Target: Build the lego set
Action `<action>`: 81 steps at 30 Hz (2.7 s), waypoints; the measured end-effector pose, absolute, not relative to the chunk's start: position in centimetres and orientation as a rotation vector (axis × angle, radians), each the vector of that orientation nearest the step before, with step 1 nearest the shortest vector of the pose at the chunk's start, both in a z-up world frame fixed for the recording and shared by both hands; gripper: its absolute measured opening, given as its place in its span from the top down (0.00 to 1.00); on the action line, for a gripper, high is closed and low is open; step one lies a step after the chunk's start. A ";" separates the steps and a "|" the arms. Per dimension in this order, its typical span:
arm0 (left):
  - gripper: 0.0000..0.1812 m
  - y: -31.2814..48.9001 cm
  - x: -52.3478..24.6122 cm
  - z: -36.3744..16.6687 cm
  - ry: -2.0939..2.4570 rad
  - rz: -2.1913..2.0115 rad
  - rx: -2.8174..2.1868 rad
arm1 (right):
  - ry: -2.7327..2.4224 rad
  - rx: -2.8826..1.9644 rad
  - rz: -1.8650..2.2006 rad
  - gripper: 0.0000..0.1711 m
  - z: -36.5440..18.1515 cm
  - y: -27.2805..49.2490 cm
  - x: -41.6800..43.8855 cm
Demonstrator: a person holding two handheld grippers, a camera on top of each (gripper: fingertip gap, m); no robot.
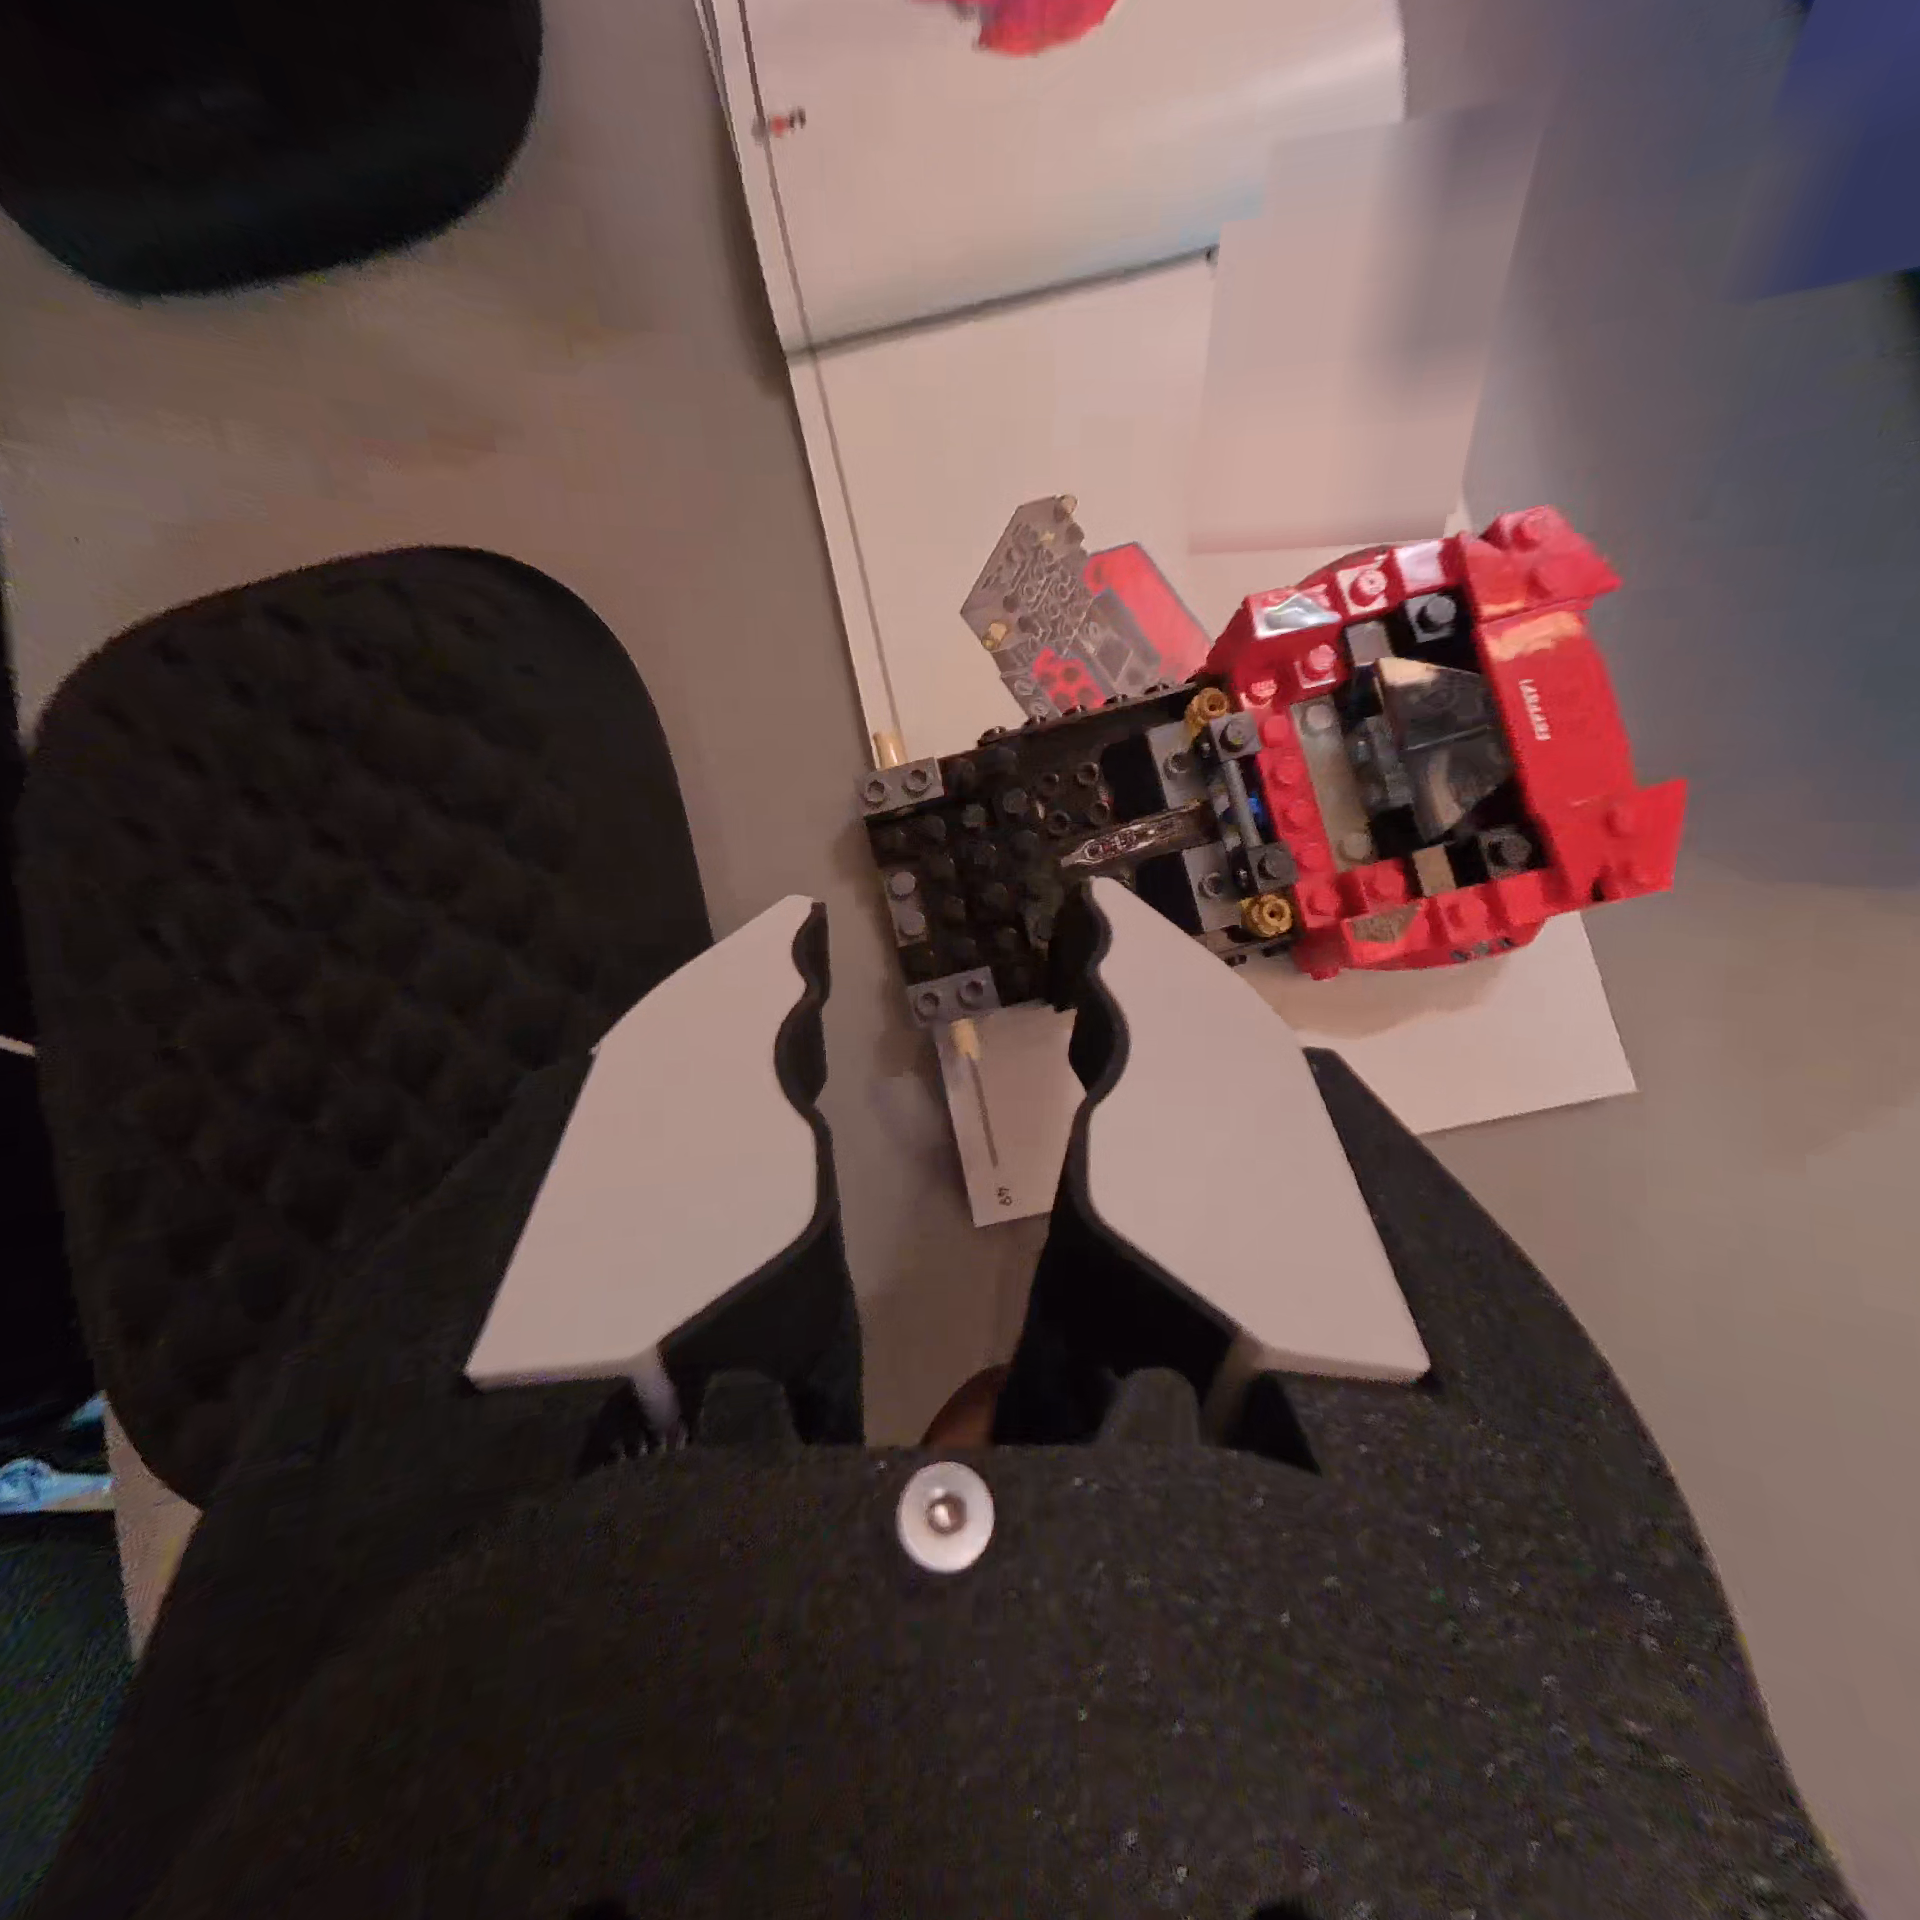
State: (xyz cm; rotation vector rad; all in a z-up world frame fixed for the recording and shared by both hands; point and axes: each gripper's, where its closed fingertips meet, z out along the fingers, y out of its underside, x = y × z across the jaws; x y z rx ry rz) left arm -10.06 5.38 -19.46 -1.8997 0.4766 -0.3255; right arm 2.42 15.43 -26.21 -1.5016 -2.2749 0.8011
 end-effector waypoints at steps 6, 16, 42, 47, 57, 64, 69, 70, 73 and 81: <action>0.83 3.8 -10.8 -19.0 0.403 -0.327 -1.828 | -2.324 -1.556 0.649 0.74 -27.5 15.9 2.3; 0.82 3.8 -10.4 -21.3 0.508 -0.220 -1.960 | -2.271 -1.589 0.615 0.78 -27.5 16.4 2.3; 0.85 6.0 -8.2 -24.5 0.714 -0.104 -2.081 | -2.250 -1.600 0.588 0.79 -27.5 19.5 4.1; 0.86 6.0 -8.2 -25.1 0.736 -0.078 -2.110 | -2.266 -1.553 0.579 0.80 -27.4 19.0 3.6; 0.86 6.0 -8.1 -26.3 0.807 0.004 -2.162 | -2.364 -1.443 0.614 0.80 -27.4 17.1 2.3; 0.86 6.0 -8.2 -25.4 0.763 -0.015 -2.102 | -2.388 -1.471 0.832 0.62 -22.0 15.1 0.0; 0.85 5.9 -8.2 -24.3 0.748 -0.008 -2.027 | -2.388 -1.008 0.970 0.68 -14.8 10.1 -10.0; 0.85 5.9 -8.2 -24.0 0.738 -0.004 -2.003 | -2.398 -0.929 0.968 0.71 -14.0 9.1 -12.3; 0.86 5.8 -8.6 -22.4 0.671 -0.021 -1.918 | -2.463 -0.715 0.940 0.80 -12.5 5.8 -20.0; 0.90 5.3 -9.9 -19.6 0.491 -0.149 -1.783 | -2.916 -0.083 0.643 0.90 -17.6 -4.3 -35.2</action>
